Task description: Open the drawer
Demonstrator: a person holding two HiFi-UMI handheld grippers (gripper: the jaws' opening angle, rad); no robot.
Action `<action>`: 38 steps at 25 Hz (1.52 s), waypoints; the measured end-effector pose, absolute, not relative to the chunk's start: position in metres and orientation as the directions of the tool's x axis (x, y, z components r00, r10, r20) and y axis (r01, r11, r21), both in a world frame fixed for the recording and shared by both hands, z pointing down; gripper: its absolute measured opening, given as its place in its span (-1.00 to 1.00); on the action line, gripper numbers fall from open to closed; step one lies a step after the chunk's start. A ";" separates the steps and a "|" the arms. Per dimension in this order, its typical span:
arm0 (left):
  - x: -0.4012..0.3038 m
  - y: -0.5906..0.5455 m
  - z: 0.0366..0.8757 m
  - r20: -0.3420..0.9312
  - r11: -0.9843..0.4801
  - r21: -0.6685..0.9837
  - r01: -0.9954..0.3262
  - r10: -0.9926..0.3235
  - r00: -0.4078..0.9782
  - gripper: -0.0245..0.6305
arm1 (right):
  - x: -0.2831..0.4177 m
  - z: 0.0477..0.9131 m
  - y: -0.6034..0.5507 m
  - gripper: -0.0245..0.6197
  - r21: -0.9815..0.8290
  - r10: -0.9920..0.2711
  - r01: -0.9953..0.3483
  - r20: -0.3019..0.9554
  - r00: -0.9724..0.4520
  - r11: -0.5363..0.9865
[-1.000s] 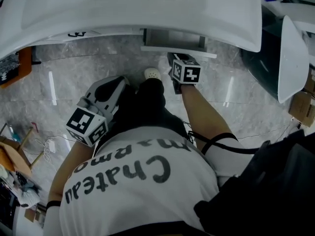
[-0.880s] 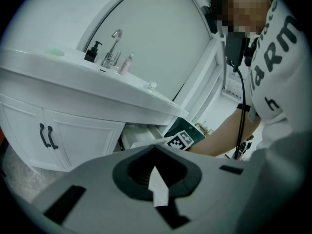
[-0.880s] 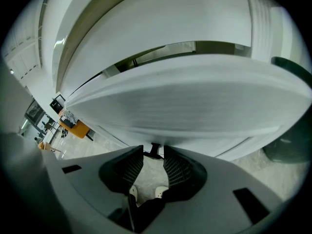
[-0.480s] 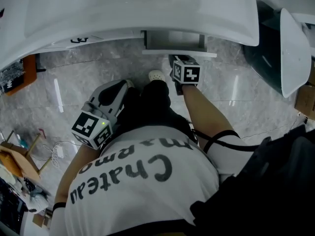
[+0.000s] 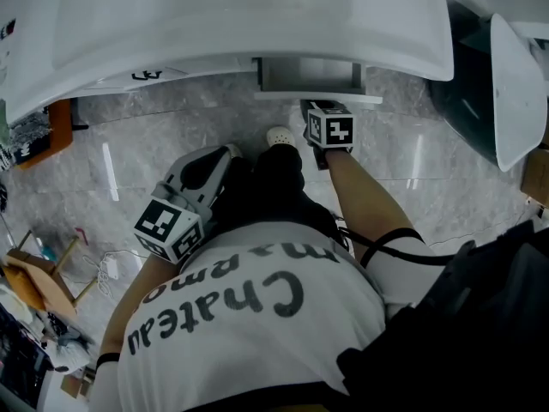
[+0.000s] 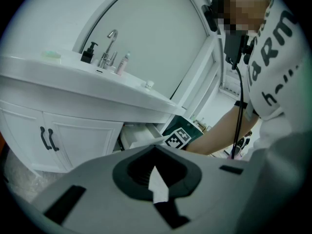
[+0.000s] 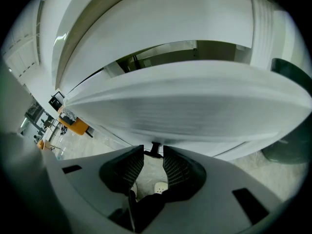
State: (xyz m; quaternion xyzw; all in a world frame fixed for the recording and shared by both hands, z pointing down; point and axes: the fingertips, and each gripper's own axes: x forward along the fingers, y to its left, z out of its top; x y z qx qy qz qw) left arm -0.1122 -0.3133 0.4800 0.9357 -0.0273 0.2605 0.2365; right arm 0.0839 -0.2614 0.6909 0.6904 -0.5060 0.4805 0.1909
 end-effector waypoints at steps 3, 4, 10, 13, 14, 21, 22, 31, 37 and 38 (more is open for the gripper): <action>-0.112 -0.313 0.480 0.501 -0.887 0.429 -0.171 0.076 0.862 -0.90 | 0.082 0.691 -0.260 -0.52 -0.216 -0.506 -0.886 0.862 0.025 -0.411; -0.113 -0.312 0.480 0.502 -0.887 0.429 -0.171 0.077 0.861 -0.90 | 0.081 0.691 -0.260 -0.53 -0.214 -0.503 -0.887 0.864 0.023 -0.408; -0.115 -0.308 0.481 0.503 -0.888 0.428 -0.168 0.079 0.861 -0.90 | 0.078 0.691 -0.258 -0.52 -0.222 -0.514 -0.883 0.857 0.025 -0.413; -0.117 -0.307 0.482 0.504 -0.887 0.428 -0.173 0.075 0.860 -0.90 | 0.076 0.692 -0.255 -0.53 -0.222 -0.516 -0.881 0.856 0.029 -0.418; -0.117 -0.307 0.481 0.505 -0.887 0.428 -0.175 0.074 0.860 -0.90 | 0.076 0.692 -0.255 -0.52 -0.224 -0.517 -0.880 0.856 0.029 -0.419; -0.116 -0.309 0.479 0.505 -0.885 0.430 -0.179 0.071 0.860 -0.90 | 0.073 0.693 -0.251 -0.52 -0.235 -0.513 -0.879 0.858 0.014 -0.416; -0.116 -0.309 0.480 0.504 -0.885 0.430 -0.178 0.072 0.861 -0.90 | 0.073 0.693 -0.250 -0.53 -0.234 -0.510 -0.877 0.860 0.014 -0.419; -0.112 -0.322 0.473 0.503 -0.892 0.417 -0.177 0.064 0.862 -0.90 | 0.074 0.695 -0.249 -0.52 -0.245 -0.473 -0.870 0.881 -0.015 -0.428; -0.110 -0.334 0.465 0.497 -0.908 0.393 -0.145 0.077 0.864 -0.90 | 0.071 0.699 -0.243 -0.50 -0.329 -0.464 -0.791 0.884 -0.065 -0.515; -0.110 -0.335 0.463 0.494 -0.912 0.388 -0.136 0.081 0.865 -0.90 | 0.068 0.699 -0.240 -0.48 -0.330 -0.451 -0.783 0.889 -0.071 -0.528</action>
